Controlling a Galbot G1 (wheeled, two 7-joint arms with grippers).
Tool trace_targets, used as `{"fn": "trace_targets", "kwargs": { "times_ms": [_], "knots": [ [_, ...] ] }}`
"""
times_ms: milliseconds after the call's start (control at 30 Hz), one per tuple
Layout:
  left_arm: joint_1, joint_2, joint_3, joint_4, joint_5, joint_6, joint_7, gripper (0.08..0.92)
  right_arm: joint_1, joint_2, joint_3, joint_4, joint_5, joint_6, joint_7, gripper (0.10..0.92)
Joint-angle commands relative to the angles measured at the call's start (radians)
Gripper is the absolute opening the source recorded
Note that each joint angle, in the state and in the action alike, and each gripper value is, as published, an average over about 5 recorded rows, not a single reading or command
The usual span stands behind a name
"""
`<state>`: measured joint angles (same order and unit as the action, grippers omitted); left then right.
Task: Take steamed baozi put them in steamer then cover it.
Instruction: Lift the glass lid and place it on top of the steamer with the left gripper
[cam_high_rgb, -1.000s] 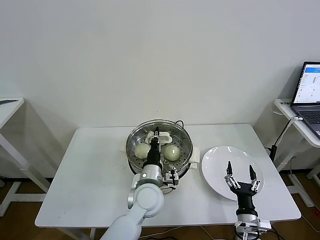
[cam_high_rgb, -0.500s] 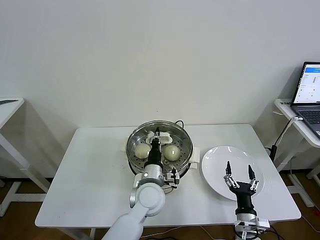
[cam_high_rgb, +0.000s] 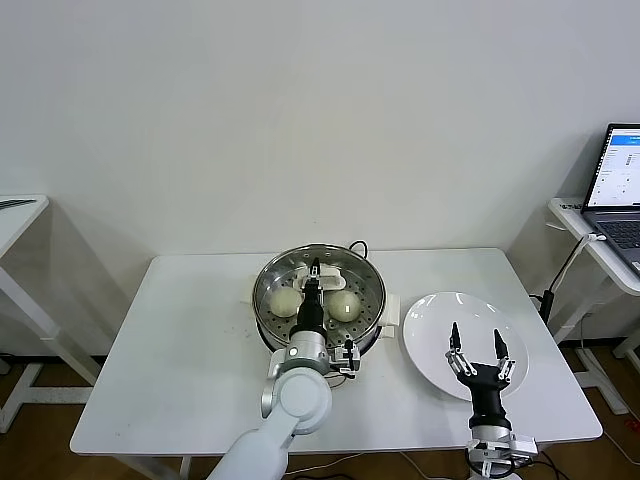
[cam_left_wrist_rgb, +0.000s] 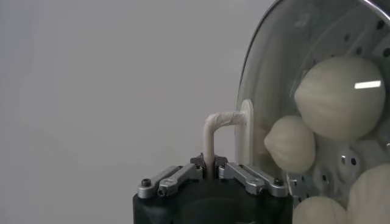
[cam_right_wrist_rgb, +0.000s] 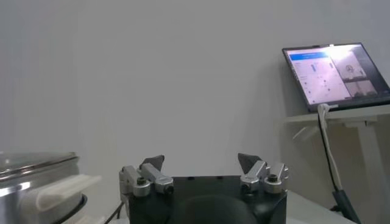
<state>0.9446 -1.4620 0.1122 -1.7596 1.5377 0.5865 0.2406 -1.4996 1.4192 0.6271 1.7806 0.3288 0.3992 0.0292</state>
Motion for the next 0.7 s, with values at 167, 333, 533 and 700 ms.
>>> {"fn": "trace_targets", "kwargs": {
  "times_ms": [167, 333, 533, 700],
  "knots": [
    [0.003, 0.001, -0.005, 0.012, 0.0, -0.007, -0.003, 0.188, -0.003, -0.001, 0.0, 0.002, -0.001, 0.002, -0.002, 0.823],
    [0.006, 0.002, -0.006, 0.016, 0.0, -0.012, -0.006, 0.188, -0.004, -0.001, 0.001, 0.003, -0.001, 0.002, -0.002, 0.823],
    [0.01, 0.006, -0.01, 0.002, 0.0, -0.025, -0.013, 0.188, -0.005, -0.002, 0.0, 0.003, -0.002, 0.002, -0.003, 0.823],
    [0.037, 0.025, -0.007, -0.047, 0.0, -0.028, -0.016, 0.221, -0.002, -0.004, -0.001, 0.0, -0.001, 0.002, -0.004, 0.823]
  ]
}}
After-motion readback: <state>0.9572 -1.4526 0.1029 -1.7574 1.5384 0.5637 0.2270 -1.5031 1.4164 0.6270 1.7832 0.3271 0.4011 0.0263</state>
